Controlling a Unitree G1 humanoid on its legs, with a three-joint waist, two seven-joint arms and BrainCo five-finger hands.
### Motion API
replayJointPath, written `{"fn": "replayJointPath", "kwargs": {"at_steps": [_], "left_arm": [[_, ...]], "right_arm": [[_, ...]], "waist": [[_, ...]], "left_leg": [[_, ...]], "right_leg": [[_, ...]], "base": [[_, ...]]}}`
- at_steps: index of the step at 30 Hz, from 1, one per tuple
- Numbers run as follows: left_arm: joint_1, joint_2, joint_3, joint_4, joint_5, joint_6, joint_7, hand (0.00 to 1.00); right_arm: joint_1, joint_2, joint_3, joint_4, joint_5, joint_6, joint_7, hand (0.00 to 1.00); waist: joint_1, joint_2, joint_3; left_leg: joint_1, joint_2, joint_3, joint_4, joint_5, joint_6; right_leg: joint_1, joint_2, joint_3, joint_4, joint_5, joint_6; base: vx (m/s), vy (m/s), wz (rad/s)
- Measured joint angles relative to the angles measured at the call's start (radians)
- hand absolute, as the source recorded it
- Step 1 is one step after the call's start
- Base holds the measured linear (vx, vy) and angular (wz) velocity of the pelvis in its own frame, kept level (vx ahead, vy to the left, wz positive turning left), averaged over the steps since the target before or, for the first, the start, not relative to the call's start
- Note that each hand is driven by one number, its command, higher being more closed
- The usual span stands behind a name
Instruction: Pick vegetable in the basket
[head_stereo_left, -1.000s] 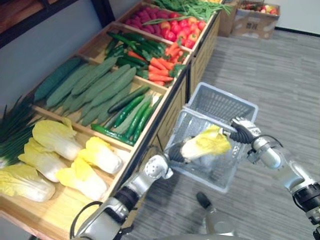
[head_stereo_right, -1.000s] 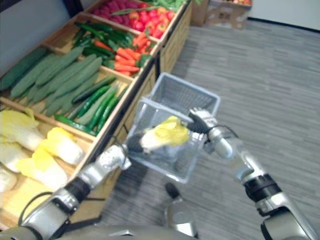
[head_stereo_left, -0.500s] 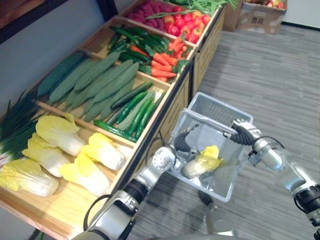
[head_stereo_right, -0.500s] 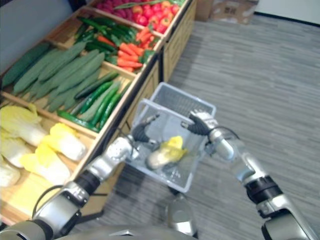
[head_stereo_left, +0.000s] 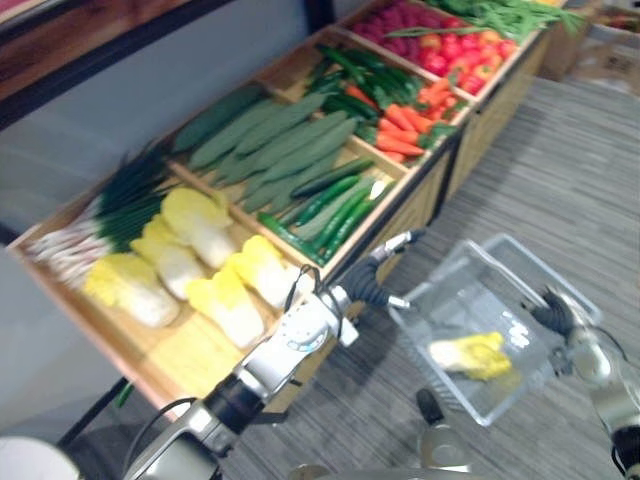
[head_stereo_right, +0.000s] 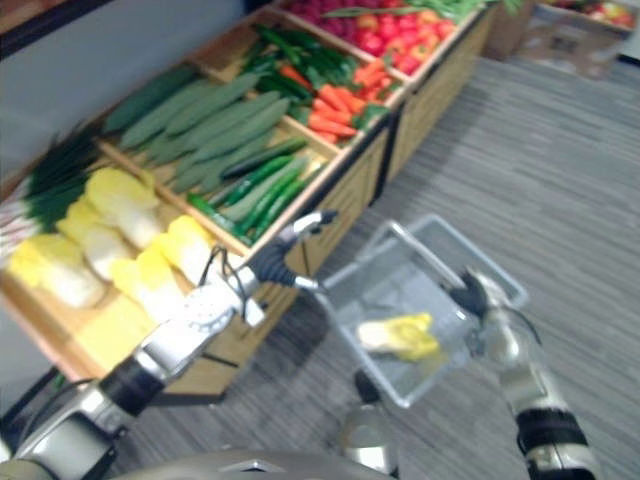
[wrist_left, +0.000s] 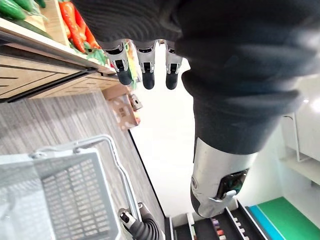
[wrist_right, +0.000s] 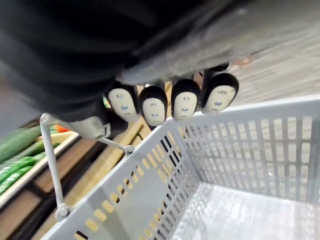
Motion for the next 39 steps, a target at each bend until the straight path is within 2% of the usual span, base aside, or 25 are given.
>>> {"fn": "replayJointPath", "kwargs": {"at_steps": [3, 4, 5, 7, 10, 12, 13, 15, 16, 18, 20, 24, 27, 31, 35, 36, 39], "left_arm": [[0.079, 0.076, -0.015, -0.101, -0.074, -0.002, -0.034, 0.00], [0.104, 0.098, -0.012, -0.138, -0.100, -0.002, -0.036, 0.00], [0.124, 0.111, -0.007, -0.165, -0.109, -0.003, -0.036, 0.00], [0.163, 0.117, 0.009, -0.207, -0.109, -0.003, -0.036, 0.00], [0.273, 0.094, 0.131, -0.283, -0.104, -0.005, -0.023, 0.00], [0.369, -0.004, 0.295, -0.307, -0.019, -0.012, 0.032, 0.00], [0.393, -0.037, 0.336, -0.307, 0.014, -0.012, 0.053, 0.00], [0.472, -0.188, 0.490, -0.292, 0.130, -0.012, 0.127, 0.00], [0.485, -0.221, 0.521, -0.285, 0.174, -0.011, 0.154, 0.00], [0.525, -0.316, 0.635, -0.199, 0.341, -0.005, 0.255, 0.00], [0.536, -0.353, 0.709, -0.091, 0.413, 0.014, 0.308, 0.00], [0.534, -0.410, 0.853, 0.125, 0.464, 0.026, 0.400, 0.00], [0.532, -0.429, 0.974, 0.377, 0.464, 0.079, 0.494, 0.00], [0.531, -0.448, 1.096, 0.601, 0.458, 0.109, 0.535, 0.00], [0.502, -0.445, 1.238, 0.933, 0.452, 0.127, 0.537, 0.00], [0.503, -0.445, 1.255, 1.004, 0.449, 0.135, 0.539, 0.00], [0.504, -0.446, 1.258, 1.078, 0.445, 0.156, 0.537, 0.00]], "right_arm": [[0.079, 0.076, -0.120, 0.069, 0.001, 0.032, -0.030, 1.00], [0.102, 0.113, -0.171, 0.096, 0.001, 0.042, -0.048, 1.00], [0.109, 0.136, -0.206, 0.119, 0.004, 0.044, -0.056, 1.00], [0.114, 0.174, -0.274, 0.189, 0.022, 0.044, -0.085, 1.00], [0.111, 0.255, -0.391, 0.324, 0.104, 0.042, -0.129, 1.00], [0.112, 0.304, -0.440, 0.427, 0.165, 0.043, -0.148, 1.00], [0.113, 0.316, -0.446, 0.446, 0.177, 0.043, -0.154, 1.00], [0.116, 0.363, -0.469, 0.508, 0.208, 0.043, -0.166, 1.00], [0.118, 0.372, -0.469, 0.524, 0.211, 0.043, -0.165, 1.00], [0.119, 0.398, -0.478, 0.557, 0.222, 0.045, -0.165, 1.00], [0.122, 0.417, -0.492, 0.562, 0.248, 0.046, -0.165, 1.00], [0.121, 0.441, -0.508, 0.569, 0.260, 0.045, -0.168, 1.00], [0.129, 0.470, -0.508, 0.565, 0.287, 0.045, -0.191, 1.00], [0.128, 0.497, -0.508, 0.545, 0.295, 0.045, -0.208, 1.00], [0.122, 0.509, -0.512, 0.551, 0.296, 0.044, -0.221, 1.00], [0.116, 0.513, -0.518, 0.554, 0.295, 0.042, -0.228, 1.00], [0.110, 0.513, -0.518, 0.563, 0.295, 0.041, -0.236, 1.00]], "waist": [[0.012, -0.017, -0.030], [0.023, -0.008, -0.056], [0.023, -0.023, -0.058], [0.029, -0.025, -0.076], [0.048, -0.062, -0.114], [0.073, -0.079, -0.120], [0.077, -0.078, -0.123], [0.087, -0.087, -0.127], [0.094, -0.089, -0.127], [0.109, -0.089, -0.129], [0.110, -0.094, -0.135], [0.117, -0.093, -0.138], [0.114, -0.100, -0.153], [0.119, -0.102, -0.163], [0.119, -0.109, -0.165], [0.119, -0.109, -0.165], [0.114, -0.109, -0.165]], "left_leg": [[-0.028, -0.025, -0.080, -0.052, 0.036, 0.014], [-0.033, -0.033, -0.112, -0.077, 0.056, 0.017], [-0.034, -0.038, -0.138, -0.098, 0.072, 0.022], [-0.035, -0.046, -0.189, -0.136, 0.100, 0.029], [-0.062, -0.066, -0.269, -0.184, 0.135, 0.032], [-0.086, -0.072, -0.330, -0.188, 0.153, 0.039], [-0.093, -0.073, -0.344, -0.188, 0.157, 0.040], [-0.123, -0.074, -0.400, -0.188, 0.174, 0.042], [-0.129, -0.074, -0.412, -0.188, 0.177, 0.042], [-0.144, -0.074, -0.448, -0.188, 0.189, 0.045], [-0.153, -0.074, -0.471, -0.188, 0.193, 0.048], [-0.156, -0.075, -0.488, -0.188, 0.196, 0.047], [-0.154, -0.075, -0.503, -0.189, 0.195, 0.045], [-0.153, -0.073, -0.500, -0.189, 0.193, 0.046], [-0.138, -0.071, -0.491, -0.189, 0.180, 0.042], [-0.134, -0.070, -0.480, -0.189, 0.175, 0.039], [-0.132, -0.069, -0.473, -0.188, 0.172, 0.037]], "right_leg": [[0.013, -0.029, -0.082, 0.001, -0.013, 0.004], [0.019, -0.036, -0.118, 0.001, -0.013, 0.004], [0.029, -0.040, -0.147, 0.001, -0.013, 0.004], [0.043, -0.046, -0.208, 0.011, -0.014, 0.004], [0.046, -0.067, -0.291, 0.029, -0.051, -0.002], [0.051, -0.075, -0.349, 0.045, -0.067, -0.007], [0.055, -0.077, -0.363, 0.047, -0.072, -0.007], [0.062, -0.080, -0.419, 0.052, -0.083, -0.016], [0.064, -0.080, -0.430, 0.052, -0.087, -0.021], [0.072, -0.080, -0.466, 0.051, -0.096, -0.035], [0.079, -0.080, -0.491, 0.050, -0.107, -0.053], [0.091, -0.080, -0.515, 0.043, -0.115, -0.058], [0.118, -0.079, -0.546, 0.024, -0.117, -0.059], [0.125, -0.077, -0.550, 0.014, -0.117, -0.059], [0.138, -0.074, -0.543, 0.000, -0.116, -0.059], [0.138, -0.073, -0.535, -0.003, -0.116, -0.058], [0.135, -0.071, -0.528, -0.005, -0.113, -0.053]], "base": [[-0.03, -0.028, 0.81], [0.00, -0.035, 0.77], [-0.01, -0.038, 0.92], [-0.02, -0.035, 0.80], [-0.04, -0.040, 0.82], [-0.03, -0.039, 0.75], [-0.04, -0.038, 0.68], [-0.04, -0.043, 0.67], [-0.04, -0.036, 0.57], [-0.03, -0.029, 0.44], [-0.04, -0.019, 0.35], [-0.02, -0.009, 0.16], [0.02, -0.012, 0.18], [0.03, -0.010, 0.02], [0.04, -0.014, -0.07], [0.04, -0.013, -0.20], [0.03, -0.015, -0.10]]}}
